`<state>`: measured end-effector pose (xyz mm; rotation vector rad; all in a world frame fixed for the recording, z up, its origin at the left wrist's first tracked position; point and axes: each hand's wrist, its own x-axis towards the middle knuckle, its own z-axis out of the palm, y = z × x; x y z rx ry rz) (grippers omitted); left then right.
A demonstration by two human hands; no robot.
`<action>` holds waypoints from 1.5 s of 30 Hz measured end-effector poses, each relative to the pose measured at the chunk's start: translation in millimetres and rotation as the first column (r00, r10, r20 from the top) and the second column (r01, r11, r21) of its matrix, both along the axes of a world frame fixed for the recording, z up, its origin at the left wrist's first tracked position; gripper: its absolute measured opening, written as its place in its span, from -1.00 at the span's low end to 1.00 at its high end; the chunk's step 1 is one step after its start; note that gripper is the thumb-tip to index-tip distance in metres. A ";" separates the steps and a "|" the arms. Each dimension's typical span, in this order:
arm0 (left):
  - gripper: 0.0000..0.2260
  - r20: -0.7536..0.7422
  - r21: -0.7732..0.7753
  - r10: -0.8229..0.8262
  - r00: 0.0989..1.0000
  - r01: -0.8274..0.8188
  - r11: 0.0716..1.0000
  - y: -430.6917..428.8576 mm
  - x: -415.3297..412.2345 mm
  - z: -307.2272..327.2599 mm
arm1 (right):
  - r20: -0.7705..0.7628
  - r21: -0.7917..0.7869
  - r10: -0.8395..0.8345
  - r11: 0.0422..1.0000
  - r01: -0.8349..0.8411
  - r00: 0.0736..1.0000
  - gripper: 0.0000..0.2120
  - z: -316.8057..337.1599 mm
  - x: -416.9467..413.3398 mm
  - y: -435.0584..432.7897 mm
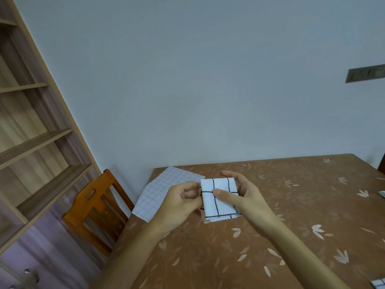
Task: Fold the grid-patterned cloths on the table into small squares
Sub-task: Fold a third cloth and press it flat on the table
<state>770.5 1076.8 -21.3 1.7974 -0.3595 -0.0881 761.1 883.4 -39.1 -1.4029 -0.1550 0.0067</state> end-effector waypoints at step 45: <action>-0.79 0.041 0.539 0.391 0.920 -0.350 0.767 -13.2 4.3 -289.0 | -0.572 -0.303 -0.218 0.952 0.043 0.791 -0.91 -261.3 0.6 -0.3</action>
